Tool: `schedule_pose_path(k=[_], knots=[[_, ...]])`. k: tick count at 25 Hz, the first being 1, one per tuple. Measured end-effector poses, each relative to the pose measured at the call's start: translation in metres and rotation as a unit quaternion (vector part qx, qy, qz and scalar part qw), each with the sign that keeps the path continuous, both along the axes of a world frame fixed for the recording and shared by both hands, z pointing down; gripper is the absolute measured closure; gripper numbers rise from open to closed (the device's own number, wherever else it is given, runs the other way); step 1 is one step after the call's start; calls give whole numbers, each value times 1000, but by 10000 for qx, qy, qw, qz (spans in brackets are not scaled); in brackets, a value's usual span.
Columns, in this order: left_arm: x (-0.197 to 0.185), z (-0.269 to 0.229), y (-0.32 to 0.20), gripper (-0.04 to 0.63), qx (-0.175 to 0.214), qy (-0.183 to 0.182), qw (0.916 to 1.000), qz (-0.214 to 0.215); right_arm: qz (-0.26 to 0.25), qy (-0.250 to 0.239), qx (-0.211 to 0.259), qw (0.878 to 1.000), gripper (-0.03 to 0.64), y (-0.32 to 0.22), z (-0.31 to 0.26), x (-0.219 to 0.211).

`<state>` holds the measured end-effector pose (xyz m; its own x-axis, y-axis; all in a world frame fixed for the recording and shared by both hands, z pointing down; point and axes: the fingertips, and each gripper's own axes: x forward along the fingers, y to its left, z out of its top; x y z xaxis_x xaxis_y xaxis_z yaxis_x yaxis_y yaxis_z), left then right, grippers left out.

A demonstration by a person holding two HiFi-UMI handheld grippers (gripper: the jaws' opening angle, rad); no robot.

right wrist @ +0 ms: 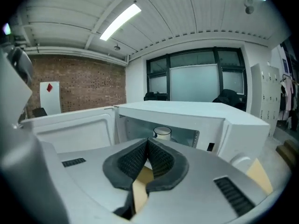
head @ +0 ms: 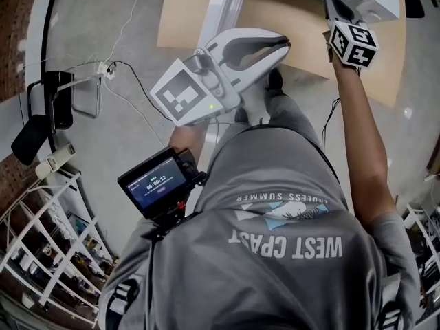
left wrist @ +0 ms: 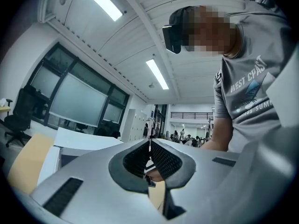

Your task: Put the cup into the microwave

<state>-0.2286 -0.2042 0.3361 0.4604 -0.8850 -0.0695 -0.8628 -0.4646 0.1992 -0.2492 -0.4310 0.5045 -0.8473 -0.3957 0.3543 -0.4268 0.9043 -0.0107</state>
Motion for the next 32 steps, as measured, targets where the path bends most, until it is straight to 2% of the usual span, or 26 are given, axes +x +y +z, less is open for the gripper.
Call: schedule_pose_path(k=[3,6,9,16,22,32], knots=[[9,12,14,572,52,-96,9999,115,-108,-290,-42,9995,598,25,-14,17],[16,31,28,572,45,-268,9994,207,-443,-497,7,9978,598,56,-28,28],[21,47,35,572,67,-459,9985,274,-734,-579,205,9954,598,81,-42,39],[32,57,45,572,213,-585,9969,478,-997,-806,354,9911,597,126,-78,71],[44,25,20,572,368,-751,9941,685,-1019,-905,545,9892,598,126,-139,107],[69,-26,-8,572,449,-908,9905,929,-1143,-1004,483,9872,598,137,-213,147]])
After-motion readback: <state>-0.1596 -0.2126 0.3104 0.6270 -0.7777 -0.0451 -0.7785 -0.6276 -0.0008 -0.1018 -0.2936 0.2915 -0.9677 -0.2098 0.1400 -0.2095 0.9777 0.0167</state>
